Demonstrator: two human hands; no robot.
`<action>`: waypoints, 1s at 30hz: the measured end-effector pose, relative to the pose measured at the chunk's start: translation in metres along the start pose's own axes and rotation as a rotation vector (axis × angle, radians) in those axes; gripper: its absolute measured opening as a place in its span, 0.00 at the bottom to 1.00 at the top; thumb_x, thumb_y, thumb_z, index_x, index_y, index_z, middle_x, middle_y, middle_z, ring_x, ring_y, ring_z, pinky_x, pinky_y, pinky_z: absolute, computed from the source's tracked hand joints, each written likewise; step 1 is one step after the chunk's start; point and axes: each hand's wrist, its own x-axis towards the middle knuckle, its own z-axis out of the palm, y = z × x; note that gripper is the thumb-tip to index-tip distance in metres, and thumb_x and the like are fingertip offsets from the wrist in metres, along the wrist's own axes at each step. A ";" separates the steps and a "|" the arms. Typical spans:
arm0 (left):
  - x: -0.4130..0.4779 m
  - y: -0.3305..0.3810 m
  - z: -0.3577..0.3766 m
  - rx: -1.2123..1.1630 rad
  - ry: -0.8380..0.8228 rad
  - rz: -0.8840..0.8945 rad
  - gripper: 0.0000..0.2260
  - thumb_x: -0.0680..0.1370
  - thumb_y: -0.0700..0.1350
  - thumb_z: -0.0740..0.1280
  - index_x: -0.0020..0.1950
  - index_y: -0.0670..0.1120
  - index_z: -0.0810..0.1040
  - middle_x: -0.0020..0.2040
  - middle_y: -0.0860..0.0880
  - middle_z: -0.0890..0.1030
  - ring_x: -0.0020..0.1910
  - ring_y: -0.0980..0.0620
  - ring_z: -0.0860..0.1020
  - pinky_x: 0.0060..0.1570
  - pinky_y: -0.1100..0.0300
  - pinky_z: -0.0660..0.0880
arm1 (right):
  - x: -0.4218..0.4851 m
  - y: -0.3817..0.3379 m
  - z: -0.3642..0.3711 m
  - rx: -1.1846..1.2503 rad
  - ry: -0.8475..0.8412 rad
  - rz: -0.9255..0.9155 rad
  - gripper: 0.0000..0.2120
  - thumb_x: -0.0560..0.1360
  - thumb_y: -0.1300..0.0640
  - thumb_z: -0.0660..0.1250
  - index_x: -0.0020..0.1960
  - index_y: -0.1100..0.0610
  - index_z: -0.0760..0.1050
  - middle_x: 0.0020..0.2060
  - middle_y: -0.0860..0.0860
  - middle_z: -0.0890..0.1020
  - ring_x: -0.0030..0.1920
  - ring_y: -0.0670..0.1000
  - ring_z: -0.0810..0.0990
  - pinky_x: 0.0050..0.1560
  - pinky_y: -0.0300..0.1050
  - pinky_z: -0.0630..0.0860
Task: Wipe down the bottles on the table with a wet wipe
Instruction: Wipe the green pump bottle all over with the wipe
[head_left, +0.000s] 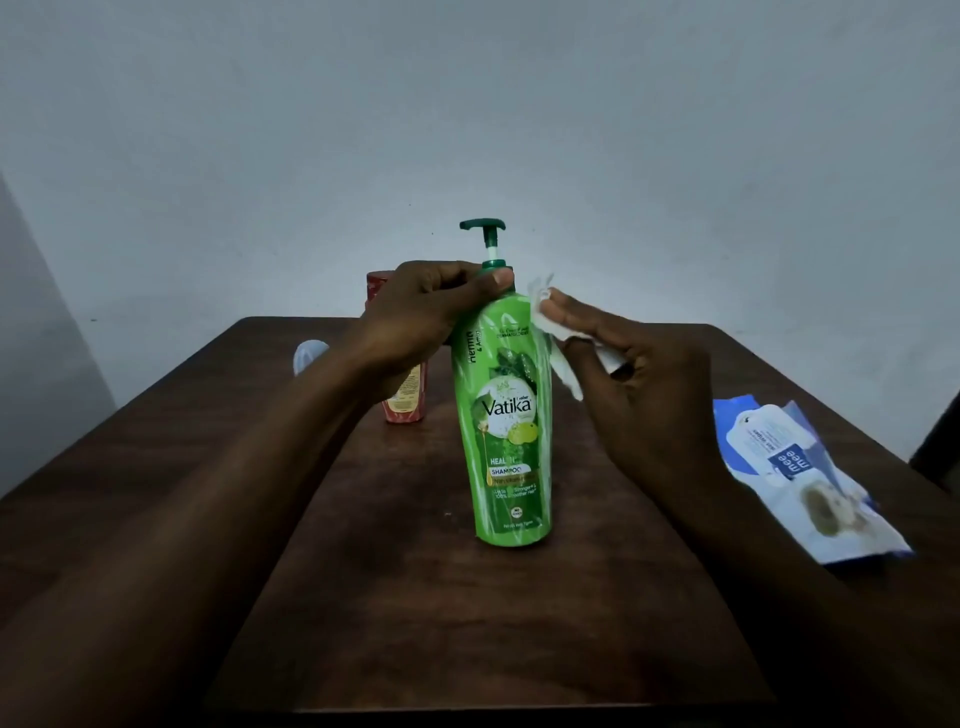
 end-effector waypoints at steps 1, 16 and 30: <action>0.000 -0.001 0.000 -0.010 0.004 -0.006 0.12 0.80 0.49 0.68 0.52 0.41 0.84 0.40 0.49 0.85 0.39 0.53 0.82 0.42 0.61 0.79 | -0.002 0.003 0.003 -0.020 -0.002 -0.027 0.15 0.76 0.69 0.68 0.60 0.59 0.82 0.59 0.50 0.83 0.61 0.42 0.80 0.64 0.39 0.75; 0.005 -0.022 0.007 -0.347 0.049 -0.152 0.21 0.71 0.53 0.76 0.61 0.44 0.83 0.57 0.42 0.84 0.55 0.43 0.82 0.62 0.45 0.77 | 0.009 0.018 0.020 -0.138 0.016 -0.206 0.11 0.75 0.66 0.72 0.56 0.61 0.83 0.53 0.53 0.84 0.55 0.49 0.82 0.56 0.47 0.79; 0.010 -0.036 0.009 -0.732 -0.039 -0.170 0.05 0.81 0.45 0.65 0.51 0.46 0.79 0.52 0.47 0.85 0.51 0.49 0.83 0.56 0.51 0.80 | -0.038 0.030 0.020 -0.112 -0.096 -0.143 0.11 0.71 0.71 0.69 0.50 0.61 0.85 0.49 0.54 0.84 0.51 0.50 0.84 0.57 0.47 0.79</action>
